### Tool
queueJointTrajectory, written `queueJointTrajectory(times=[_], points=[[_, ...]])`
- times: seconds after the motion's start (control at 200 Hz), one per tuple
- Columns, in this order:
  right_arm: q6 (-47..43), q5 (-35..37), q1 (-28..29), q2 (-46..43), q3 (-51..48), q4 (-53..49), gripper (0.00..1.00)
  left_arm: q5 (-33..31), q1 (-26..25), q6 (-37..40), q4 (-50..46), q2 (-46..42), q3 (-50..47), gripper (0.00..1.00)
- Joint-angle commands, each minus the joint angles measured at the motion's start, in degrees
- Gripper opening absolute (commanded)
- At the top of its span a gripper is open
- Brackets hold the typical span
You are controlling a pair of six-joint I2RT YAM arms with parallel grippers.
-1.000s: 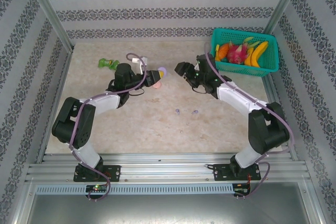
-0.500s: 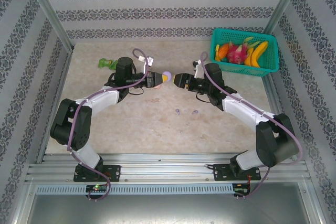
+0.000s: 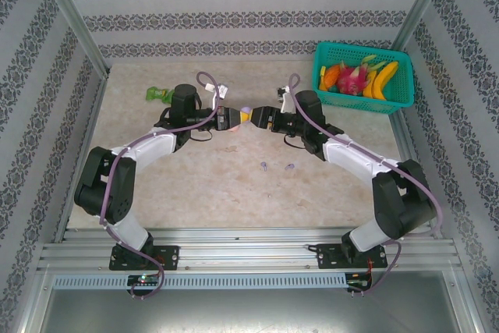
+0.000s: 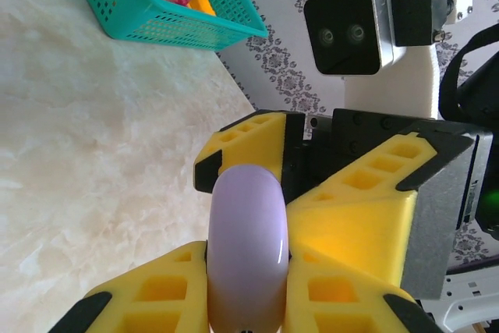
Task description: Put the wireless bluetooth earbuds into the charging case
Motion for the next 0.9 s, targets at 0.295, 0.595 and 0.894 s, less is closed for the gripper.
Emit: queueJointTrajectory(times=[0.295, 0.595, 0.894], points=[[4.46, 1.11, -3.11, 3.53, -4.77, 7.68, 0.65, 2.68, -0.08, 0.41, 1.64, -5.69, 1.0, 0.0], [4.16, -1.35, -4.32, -1.89, -6.68, 7.33, 0.64, 2.75, -0.16, 0.67, 2.12, -5.05, 0.12, 0.0], [0.91, -9.13, -5.12, -4.49, -5.07, 6.93, 0.6, 4.42, -0.12, -1.9, 4.61, -2.58, 1.04, 0.0]])
